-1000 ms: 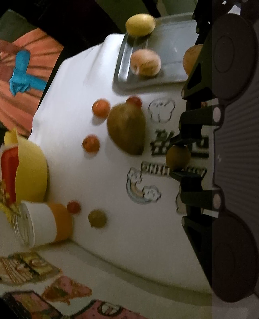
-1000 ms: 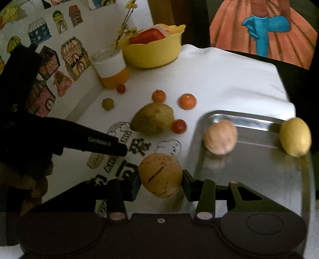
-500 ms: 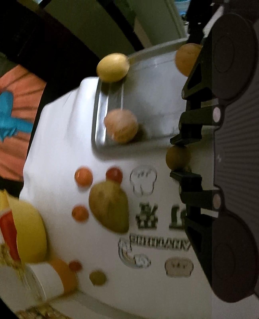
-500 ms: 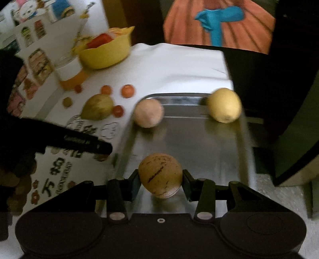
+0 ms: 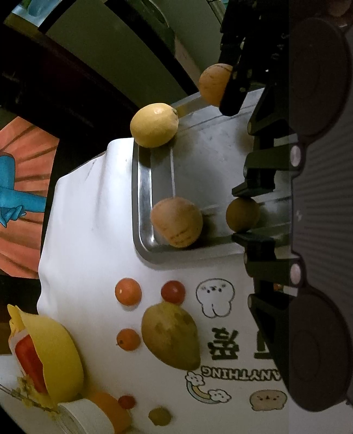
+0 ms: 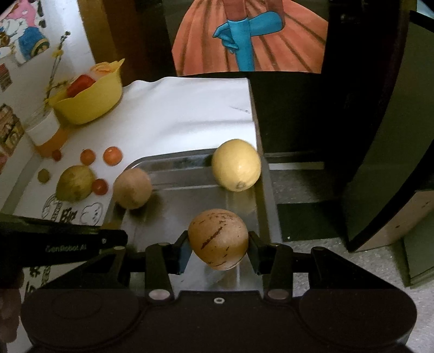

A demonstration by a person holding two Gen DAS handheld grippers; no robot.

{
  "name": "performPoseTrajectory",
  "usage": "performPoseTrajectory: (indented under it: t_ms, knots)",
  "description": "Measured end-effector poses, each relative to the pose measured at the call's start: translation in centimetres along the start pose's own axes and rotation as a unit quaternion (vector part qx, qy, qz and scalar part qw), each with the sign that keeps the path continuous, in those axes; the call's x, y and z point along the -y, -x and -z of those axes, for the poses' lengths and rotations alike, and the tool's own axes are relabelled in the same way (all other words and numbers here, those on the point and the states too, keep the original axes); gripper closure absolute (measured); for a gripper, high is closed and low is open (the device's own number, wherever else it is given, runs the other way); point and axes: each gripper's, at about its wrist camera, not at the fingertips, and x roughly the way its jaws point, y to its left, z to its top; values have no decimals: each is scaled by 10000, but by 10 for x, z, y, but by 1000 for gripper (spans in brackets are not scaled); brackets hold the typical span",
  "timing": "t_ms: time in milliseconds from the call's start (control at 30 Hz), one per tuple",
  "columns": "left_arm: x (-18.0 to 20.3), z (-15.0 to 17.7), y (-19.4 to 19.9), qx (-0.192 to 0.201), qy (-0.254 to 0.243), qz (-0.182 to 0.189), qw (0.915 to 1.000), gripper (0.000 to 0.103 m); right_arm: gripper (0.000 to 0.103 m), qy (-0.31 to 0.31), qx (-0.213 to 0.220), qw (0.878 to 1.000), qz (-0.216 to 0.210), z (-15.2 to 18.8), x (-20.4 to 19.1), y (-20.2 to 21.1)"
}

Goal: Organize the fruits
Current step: 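Carry the brown fruit with the left tool while the right tool carries the pepino toward the tray, then lower the pepino onto the tray with the right tool while the left tool lowers the brown fruit there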

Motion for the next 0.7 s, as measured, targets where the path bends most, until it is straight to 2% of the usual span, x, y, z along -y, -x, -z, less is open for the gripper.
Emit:
performPoseTrajectory:
  t_ms: [700]
  knots:
    - [1, -13, -10, -41, 1, -21, 10000, 72, 58, 55, -111, 9999, 22, -12, -2, -22]
